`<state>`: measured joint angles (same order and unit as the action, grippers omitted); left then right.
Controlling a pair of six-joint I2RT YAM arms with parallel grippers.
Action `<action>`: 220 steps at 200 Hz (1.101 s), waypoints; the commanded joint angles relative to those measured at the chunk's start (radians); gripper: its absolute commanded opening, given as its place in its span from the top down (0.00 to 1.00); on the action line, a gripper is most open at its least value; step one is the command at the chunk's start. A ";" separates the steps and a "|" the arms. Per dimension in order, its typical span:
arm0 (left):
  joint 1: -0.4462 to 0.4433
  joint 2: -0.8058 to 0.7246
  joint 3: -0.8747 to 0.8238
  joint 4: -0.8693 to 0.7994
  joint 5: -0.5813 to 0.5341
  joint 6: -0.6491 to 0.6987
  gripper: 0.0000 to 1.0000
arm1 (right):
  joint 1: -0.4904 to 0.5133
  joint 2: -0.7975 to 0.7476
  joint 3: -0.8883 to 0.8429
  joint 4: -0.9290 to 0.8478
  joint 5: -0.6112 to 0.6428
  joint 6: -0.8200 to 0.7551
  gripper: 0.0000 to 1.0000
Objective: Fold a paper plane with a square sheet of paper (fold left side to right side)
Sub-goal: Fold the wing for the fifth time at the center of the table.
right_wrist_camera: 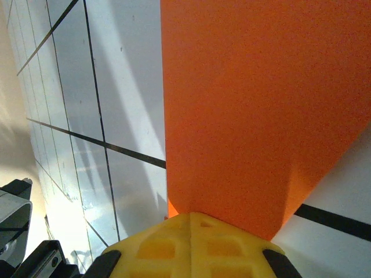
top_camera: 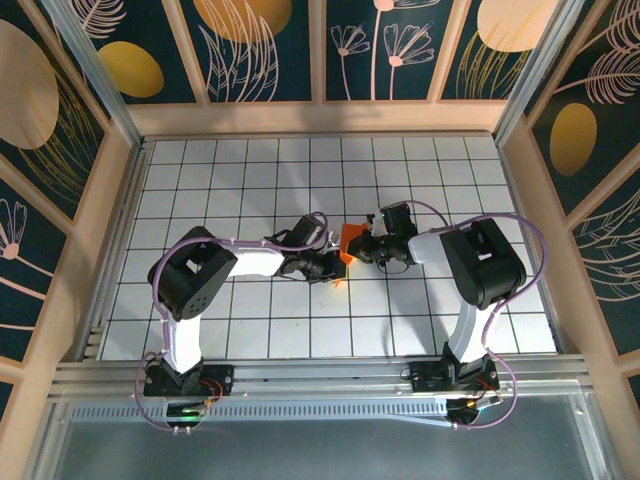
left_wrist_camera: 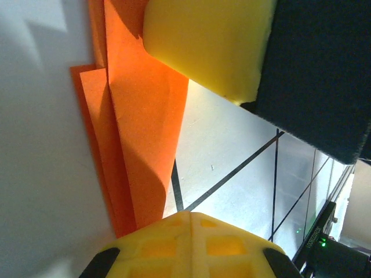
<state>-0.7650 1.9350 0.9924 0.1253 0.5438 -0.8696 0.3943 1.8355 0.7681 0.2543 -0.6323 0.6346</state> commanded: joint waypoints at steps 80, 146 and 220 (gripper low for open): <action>0.001 0.035 -0.014 0.011 0.017 -0.011 1.00 | -0.009 0.082 -0.020 -0.138 0.134 -0.040 1.00; -0.002 0.048 -0.014 0.016 0.018 -0.015 1.00 | -0.008 0.086 -0.017 -0.143 0.143 -0.038 1.00; -0.019 0.051 -0.014 -0.022 -0.011 -0.001 1.00 | -0.008 0.087 -0.015 -0.151 0.155 -0.038 1.00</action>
<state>-0.7673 1.9591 0.9909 0.1394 0.5480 -0.8700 0.3935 1.8397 0.7792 0.2325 -0.6338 0.6342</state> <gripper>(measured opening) 0.048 0.051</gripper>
